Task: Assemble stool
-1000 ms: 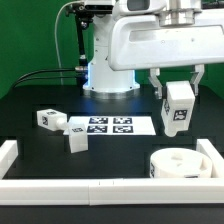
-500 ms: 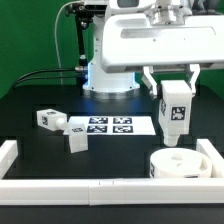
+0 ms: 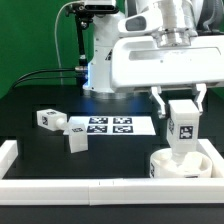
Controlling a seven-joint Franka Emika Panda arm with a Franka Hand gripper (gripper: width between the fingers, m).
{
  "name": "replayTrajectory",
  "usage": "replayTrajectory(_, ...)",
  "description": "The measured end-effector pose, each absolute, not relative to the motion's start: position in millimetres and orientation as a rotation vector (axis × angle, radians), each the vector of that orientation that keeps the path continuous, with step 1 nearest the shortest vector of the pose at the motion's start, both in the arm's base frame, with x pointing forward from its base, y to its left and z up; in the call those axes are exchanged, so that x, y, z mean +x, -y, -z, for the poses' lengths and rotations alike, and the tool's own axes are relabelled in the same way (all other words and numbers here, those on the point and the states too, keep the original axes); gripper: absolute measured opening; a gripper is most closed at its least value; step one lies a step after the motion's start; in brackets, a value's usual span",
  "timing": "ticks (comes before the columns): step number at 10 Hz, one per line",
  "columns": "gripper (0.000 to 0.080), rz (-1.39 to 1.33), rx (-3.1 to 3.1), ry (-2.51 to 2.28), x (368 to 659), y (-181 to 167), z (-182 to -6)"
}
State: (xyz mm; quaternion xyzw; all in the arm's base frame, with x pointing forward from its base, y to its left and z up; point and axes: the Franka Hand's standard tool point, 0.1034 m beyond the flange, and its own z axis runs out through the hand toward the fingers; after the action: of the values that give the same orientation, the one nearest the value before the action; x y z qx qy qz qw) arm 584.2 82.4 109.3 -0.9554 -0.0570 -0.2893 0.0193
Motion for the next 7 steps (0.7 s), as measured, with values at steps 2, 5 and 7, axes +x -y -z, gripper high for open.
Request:
replayTrajectory(2,0.0334,0.887,-2.963,0.187,580.8,-90.6,-106.0)
replayTrajectory(5,0.0334,0.882,-2.973,0.189,582.1,-82.9,-101.5)
replayTrajectory(7,0.0334,0.897,-2.967,0.195,584.4,-86.1,-99.7)
